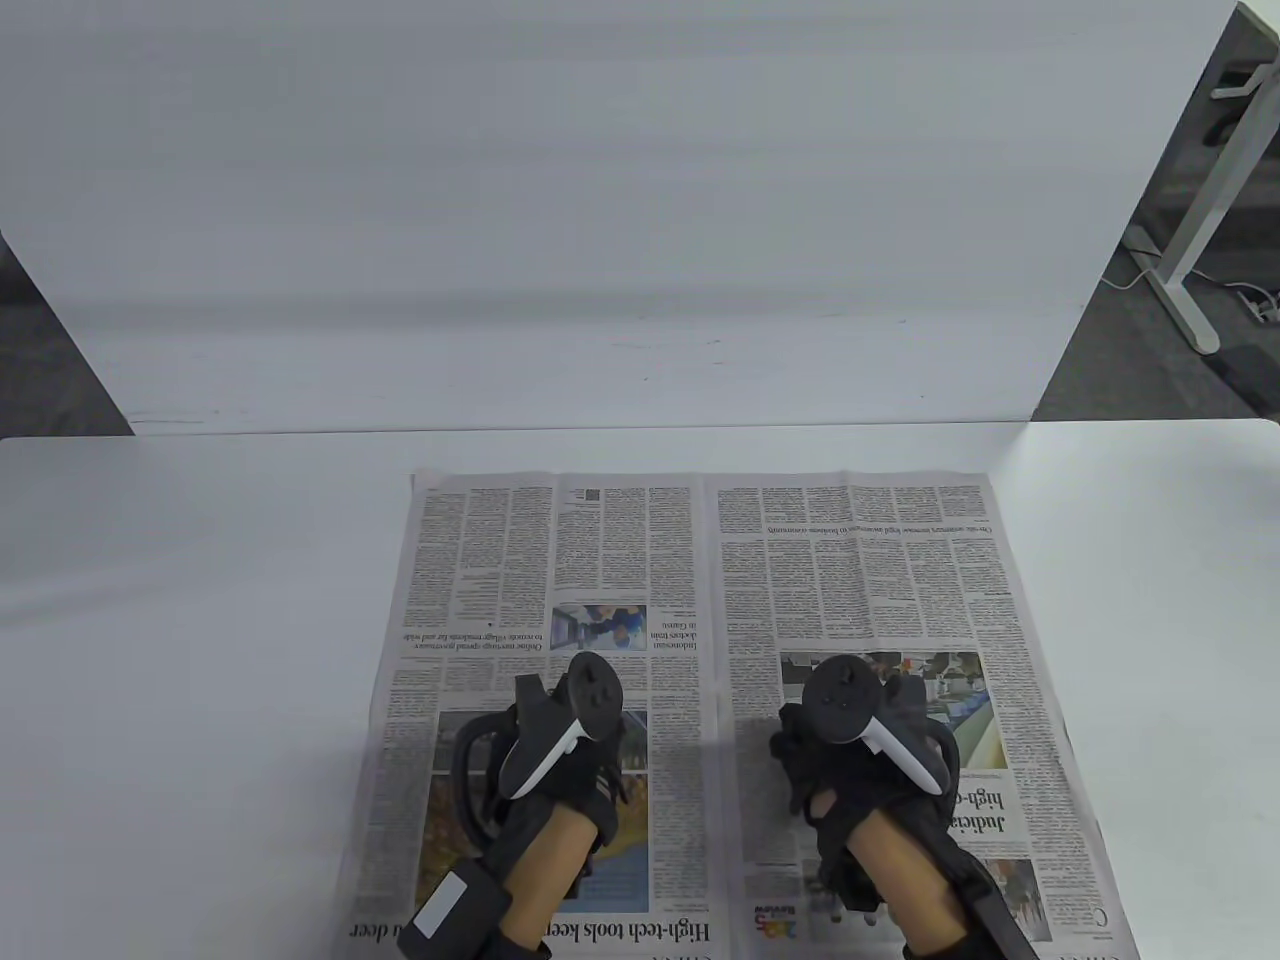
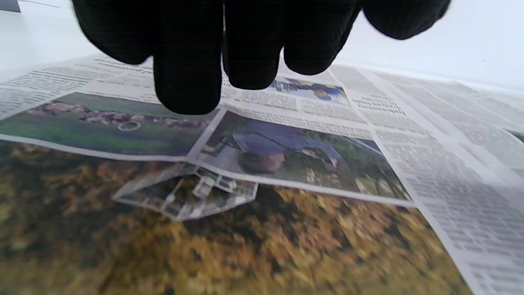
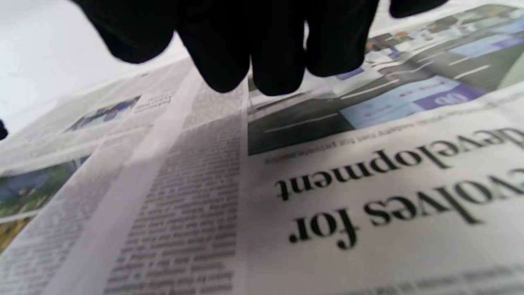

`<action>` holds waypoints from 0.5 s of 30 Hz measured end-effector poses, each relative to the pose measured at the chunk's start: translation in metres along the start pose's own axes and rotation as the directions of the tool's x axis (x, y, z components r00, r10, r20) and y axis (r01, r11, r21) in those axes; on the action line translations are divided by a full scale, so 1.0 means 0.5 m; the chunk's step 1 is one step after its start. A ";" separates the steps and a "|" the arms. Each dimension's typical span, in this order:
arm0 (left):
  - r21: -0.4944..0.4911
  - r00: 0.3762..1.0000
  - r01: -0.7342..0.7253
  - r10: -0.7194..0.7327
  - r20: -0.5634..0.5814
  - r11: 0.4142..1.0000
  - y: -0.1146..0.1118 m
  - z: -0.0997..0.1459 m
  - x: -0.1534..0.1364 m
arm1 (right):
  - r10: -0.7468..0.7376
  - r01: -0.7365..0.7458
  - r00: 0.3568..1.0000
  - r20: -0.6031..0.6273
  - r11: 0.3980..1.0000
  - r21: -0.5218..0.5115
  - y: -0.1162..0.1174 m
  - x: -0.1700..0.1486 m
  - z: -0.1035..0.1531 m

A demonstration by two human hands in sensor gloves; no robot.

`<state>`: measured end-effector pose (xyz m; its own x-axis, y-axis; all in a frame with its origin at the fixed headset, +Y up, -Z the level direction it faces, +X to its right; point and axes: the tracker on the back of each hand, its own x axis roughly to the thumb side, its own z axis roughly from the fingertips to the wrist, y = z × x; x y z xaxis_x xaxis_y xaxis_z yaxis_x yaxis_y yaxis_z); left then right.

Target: Unfold folded newspaper and lay flat

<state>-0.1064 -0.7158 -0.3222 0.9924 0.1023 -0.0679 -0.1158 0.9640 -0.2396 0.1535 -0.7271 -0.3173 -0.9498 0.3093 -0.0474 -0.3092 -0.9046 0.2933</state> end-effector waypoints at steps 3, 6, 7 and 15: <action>-0.040 1.000 0.024 -0.023 0.012 0.999 -0.009 0.002 0.010 | 0.008 -0.008 1.000 0.006 1.000 0.018 0.006 0.006 0.001; -0.103 0.998 0.055 -0.054 0.014 0.993 -0.024 -0.003 0.016 | 0.023 -0.023 1.000 0.004 0.999 0.044 0.015 0.006 -0.005; -0.130 0.997 0.077 -0.076 0.011 0.989 -0.028 -0.004 0.018 | 0.029 -0.029 1.000 0.001 0.999 0.033 0.015 0.007 -0.004; -0.118 0.994 0.111 -0.111 0.009 0.987 -0.031 -0.002 0.026 | 0.031 -0.031 1.000 0.000 0.999 0.037 0.015 0.007 -0.003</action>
<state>-0.0918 -0.7295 -0.3206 0.9995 -0.0029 -0.0328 -0.0090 0.9335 -0.3586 0.1477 -0.7333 -0.3168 -0.9588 0.2815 -0.0383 -0.2781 -0.9022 0.3297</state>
